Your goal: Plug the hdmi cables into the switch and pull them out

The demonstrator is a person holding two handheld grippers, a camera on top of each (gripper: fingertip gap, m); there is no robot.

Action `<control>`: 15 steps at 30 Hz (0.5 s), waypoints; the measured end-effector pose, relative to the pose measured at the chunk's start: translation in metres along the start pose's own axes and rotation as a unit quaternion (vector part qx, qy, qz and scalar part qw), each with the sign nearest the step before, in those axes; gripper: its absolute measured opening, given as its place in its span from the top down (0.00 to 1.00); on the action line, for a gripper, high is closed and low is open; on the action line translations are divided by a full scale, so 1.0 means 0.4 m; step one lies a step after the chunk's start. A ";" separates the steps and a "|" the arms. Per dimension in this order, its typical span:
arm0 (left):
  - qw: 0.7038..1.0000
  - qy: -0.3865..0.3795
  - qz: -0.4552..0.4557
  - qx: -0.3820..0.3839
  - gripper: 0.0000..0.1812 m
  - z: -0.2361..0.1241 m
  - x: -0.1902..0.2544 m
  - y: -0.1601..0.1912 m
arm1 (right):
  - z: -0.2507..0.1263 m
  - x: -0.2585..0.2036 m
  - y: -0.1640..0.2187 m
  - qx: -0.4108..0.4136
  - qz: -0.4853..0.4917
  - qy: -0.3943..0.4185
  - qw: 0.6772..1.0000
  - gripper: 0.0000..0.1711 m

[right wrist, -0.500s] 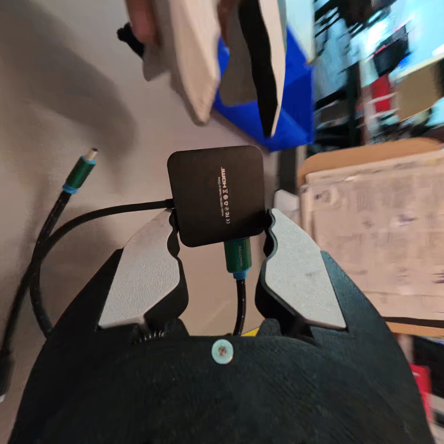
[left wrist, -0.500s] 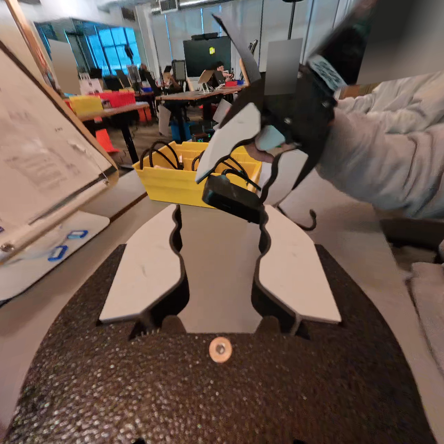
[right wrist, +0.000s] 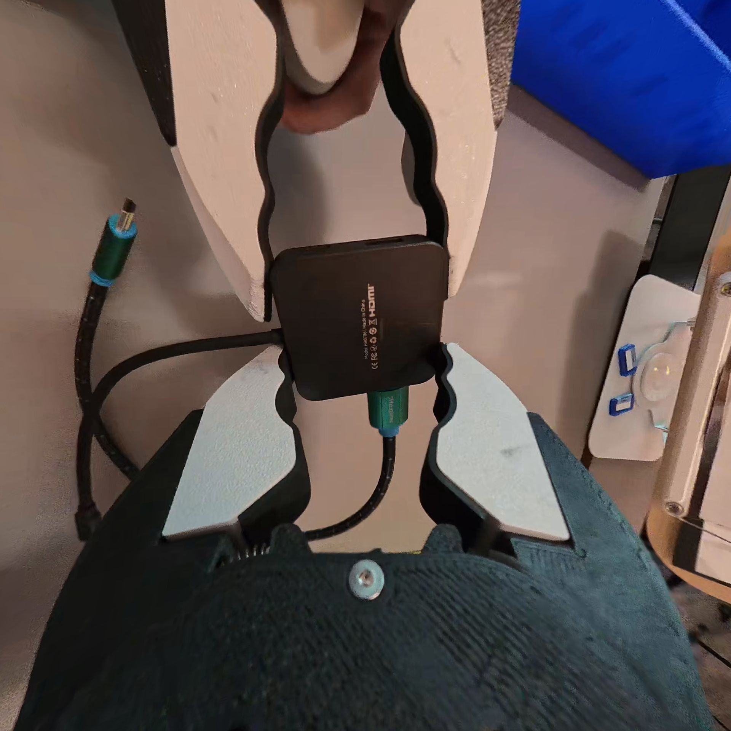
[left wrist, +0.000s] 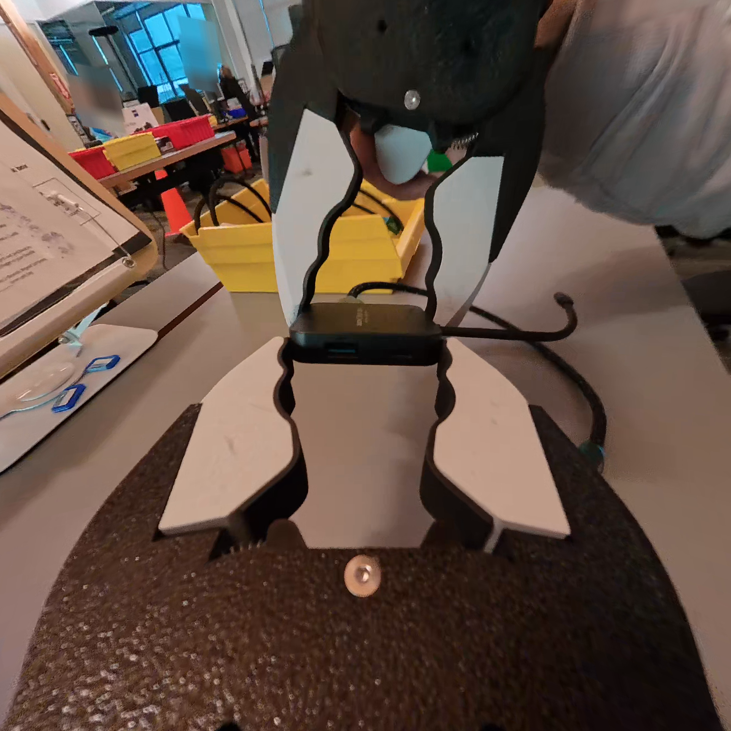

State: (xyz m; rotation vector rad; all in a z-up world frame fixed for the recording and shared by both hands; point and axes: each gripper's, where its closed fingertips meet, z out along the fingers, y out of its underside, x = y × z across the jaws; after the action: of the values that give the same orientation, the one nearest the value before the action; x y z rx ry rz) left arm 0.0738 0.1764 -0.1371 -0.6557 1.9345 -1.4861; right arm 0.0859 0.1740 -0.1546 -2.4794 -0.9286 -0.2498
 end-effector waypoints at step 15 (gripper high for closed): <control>0.998 -0.041 0.052 -0.011 0.61 -0.031 -0.025 0.014 | 0.031 0.018 -0.023 -0.002 -0.052 0.006 0.999 0.59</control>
State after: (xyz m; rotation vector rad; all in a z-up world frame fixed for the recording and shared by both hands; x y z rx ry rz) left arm 0.0717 0.1929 -0.1385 -0.6064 1.8948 -1.3545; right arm 0.0854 0.1904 -0.1594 -2.4337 -1.0544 -0.3011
